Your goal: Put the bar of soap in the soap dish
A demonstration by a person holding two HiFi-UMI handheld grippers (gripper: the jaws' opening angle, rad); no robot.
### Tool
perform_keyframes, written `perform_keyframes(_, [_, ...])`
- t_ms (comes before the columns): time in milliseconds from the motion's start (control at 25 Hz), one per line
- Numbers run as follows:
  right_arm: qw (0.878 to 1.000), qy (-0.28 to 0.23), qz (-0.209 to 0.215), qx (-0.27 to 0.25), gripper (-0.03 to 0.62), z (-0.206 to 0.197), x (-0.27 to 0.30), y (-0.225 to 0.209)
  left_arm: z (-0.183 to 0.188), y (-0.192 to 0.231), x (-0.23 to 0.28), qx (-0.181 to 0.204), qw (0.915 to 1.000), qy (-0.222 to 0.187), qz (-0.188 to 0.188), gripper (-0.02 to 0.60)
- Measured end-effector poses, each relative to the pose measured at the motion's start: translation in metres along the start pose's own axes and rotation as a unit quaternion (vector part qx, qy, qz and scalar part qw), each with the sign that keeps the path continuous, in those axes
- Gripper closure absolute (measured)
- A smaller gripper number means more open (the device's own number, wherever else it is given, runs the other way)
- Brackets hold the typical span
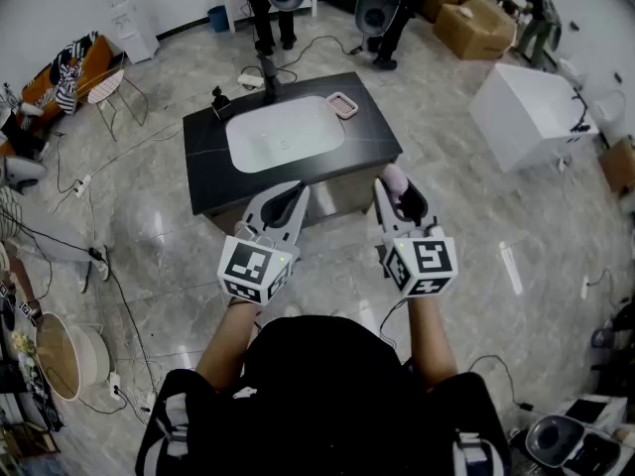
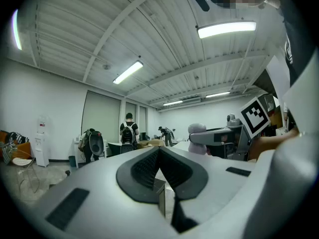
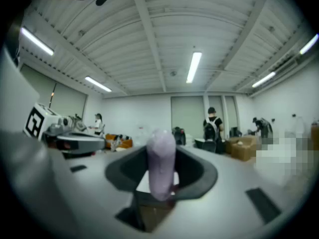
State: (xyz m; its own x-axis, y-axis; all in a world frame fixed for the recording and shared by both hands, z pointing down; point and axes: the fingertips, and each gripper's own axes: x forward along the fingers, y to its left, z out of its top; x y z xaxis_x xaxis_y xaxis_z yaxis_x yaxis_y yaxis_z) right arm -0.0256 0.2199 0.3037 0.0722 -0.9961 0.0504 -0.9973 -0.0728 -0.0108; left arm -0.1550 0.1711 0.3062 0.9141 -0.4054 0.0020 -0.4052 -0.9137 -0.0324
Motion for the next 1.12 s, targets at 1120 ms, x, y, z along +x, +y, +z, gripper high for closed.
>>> perform_keyframes(1120, [0.999,0.017,0.044,0.007,0.419,-0.032,-0.028,-0.055,-0.034,-0.060,0.028,-0.001,0.9988,0.033,0.037,0.560])
